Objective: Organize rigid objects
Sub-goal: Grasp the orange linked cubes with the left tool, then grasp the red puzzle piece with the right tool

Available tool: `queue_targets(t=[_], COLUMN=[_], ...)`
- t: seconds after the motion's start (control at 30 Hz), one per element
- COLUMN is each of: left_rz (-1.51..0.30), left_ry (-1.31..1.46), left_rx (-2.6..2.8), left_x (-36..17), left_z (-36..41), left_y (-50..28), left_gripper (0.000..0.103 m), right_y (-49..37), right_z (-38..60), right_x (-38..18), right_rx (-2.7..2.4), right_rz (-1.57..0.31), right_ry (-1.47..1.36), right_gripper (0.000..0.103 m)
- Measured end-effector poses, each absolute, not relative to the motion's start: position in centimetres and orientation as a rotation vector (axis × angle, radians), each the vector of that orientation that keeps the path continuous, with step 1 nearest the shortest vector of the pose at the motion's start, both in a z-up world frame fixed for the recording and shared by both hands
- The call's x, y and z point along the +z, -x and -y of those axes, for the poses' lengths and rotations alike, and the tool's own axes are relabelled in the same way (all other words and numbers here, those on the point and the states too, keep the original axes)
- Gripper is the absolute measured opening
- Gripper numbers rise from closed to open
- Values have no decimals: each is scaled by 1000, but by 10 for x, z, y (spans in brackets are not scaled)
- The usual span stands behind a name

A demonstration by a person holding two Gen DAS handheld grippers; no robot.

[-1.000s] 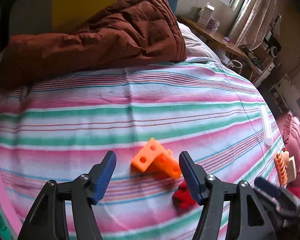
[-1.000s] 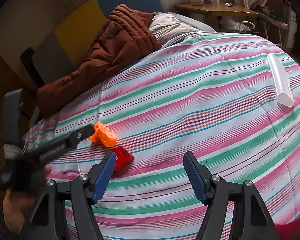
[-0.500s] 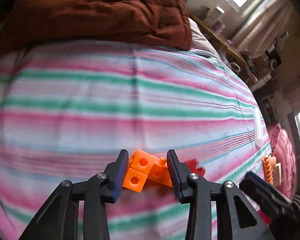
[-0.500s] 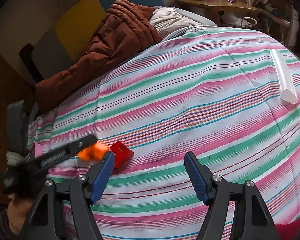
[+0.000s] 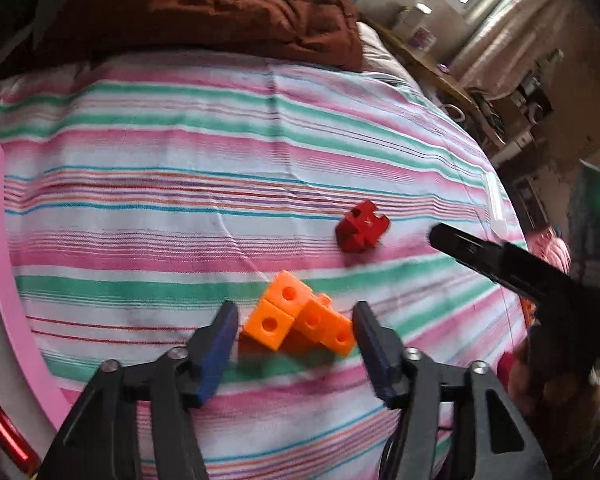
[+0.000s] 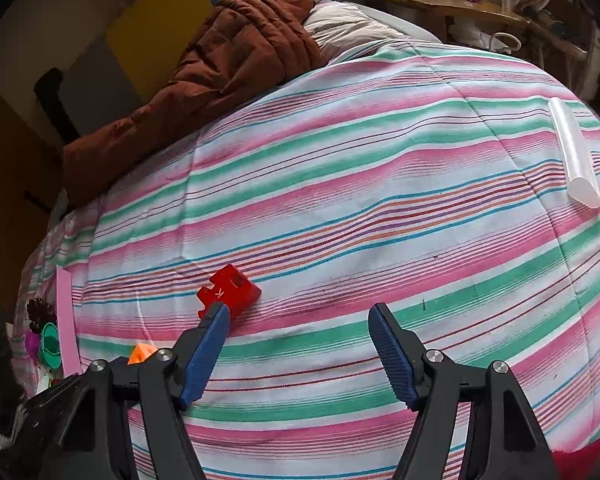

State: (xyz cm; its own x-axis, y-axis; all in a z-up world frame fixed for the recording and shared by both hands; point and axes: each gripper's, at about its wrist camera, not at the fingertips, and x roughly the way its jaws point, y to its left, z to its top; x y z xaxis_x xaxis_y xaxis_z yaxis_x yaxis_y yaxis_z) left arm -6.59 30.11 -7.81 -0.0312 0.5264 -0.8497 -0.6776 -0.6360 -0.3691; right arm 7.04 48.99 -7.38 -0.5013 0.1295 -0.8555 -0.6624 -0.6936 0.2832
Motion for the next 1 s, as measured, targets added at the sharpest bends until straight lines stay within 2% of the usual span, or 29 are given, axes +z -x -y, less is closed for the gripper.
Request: queue_targets(t=[0.37,0.57,0.7,0.8,0.83,1.0], left_rz=[-474,-544,-645,-670,-661,-614], left_ry=[1256,1230,1187,1177,1181,1191], left_rx=[1750,1730,1711,1715,1715,1724], left_x=[-69,-73,-80,-85,-86,-87], left_z=[-299,-306,-318,-324,-324,-320], left_y=[50,55,51,53,54,55], left_gripper=[62,53,39,22,19,19], right_y=[-68,-67,-69,-68,-67,-66], right_z=[-488,-487,-489,-489,-489,-489], right_x=[-78,-77,-77,-76,-76,-76], right_rx=[2195,2202,2197,2199,2199,2201], right_rz=[-817,-802,-814,-813,-812,-804], right_ry=[1204,1203,1195,1189,1190,1196], right_gripper=[73,74,74,74,74,74])
